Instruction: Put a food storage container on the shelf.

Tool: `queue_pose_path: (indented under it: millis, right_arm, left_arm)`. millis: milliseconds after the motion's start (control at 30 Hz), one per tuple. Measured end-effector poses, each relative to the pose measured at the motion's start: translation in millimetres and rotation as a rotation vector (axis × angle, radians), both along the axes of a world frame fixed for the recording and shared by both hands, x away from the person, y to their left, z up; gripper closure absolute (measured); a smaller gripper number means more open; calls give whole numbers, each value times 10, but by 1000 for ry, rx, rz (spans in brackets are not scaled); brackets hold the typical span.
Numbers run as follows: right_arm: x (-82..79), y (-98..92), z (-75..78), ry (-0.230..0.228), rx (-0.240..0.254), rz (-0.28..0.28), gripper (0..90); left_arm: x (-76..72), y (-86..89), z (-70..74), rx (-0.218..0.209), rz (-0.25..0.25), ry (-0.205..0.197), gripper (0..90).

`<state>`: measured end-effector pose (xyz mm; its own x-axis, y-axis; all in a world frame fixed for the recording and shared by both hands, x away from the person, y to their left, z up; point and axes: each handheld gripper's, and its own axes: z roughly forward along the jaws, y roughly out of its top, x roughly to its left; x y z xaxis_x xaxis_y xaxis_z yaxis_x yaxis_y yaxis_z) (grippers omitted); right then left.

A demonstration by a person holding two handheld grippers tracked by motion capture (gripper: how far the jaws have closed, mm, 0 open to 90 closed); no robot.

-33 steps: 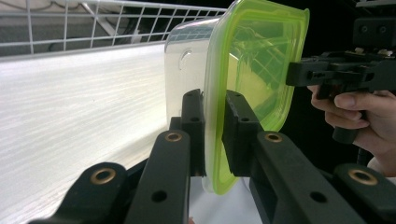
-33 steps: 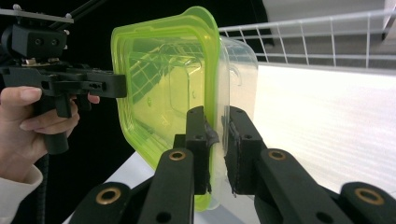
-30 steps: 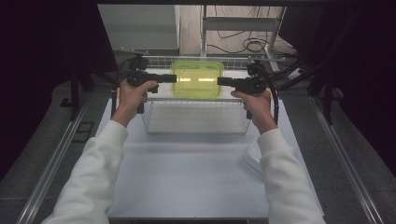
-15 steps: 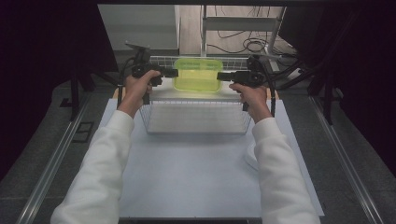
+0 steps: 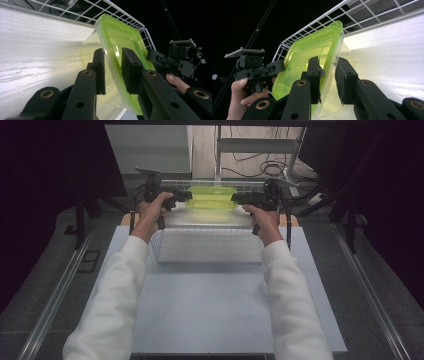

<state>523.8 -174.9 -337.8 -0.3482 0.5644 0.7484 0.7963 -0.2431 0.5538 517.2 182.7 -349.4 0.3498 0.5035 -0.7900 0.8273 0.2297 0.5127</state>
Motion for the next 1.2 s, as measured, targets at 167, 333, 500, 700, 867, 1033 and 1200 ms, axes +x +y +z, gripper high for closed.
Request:
queue_pose_path:
  millis: [167, 333, 500, 700, 867, 1033, 1200]
  right_arm:
    - [-7, 15, -4, -6, 0, -19, 727]
    - [-75, 63, 48, -58, -22, -51, 557]
    - [-220, 97, 172, -122, -62, -80, 453]
    - [-231, 128, 151, -81, -82, -49, 439]
    - [-157, 171, 75, -72, -93, -41, 445]
    - [-107, 142, 52, -88, -84, -44, 439]
    - [-179, 88, 130, -134, -125, -51, 390]
  left_arm:
    - [-22, -14, 12, 30, 12, -21, 722]
    - [-105, -59, 77, 93, 37, -115, 495]
    - [-268, -49, 242, 156, 84, -215, 315]
    - [-369, -55, 282, 204, 73, -231, 269]
    - [-409, 3, 252, 171, 76, -226, 269]
    - [-429, 97, 224, 171, 76, -231, 270]
    - [-509, 135, 217, 178, 65, -255, 269]
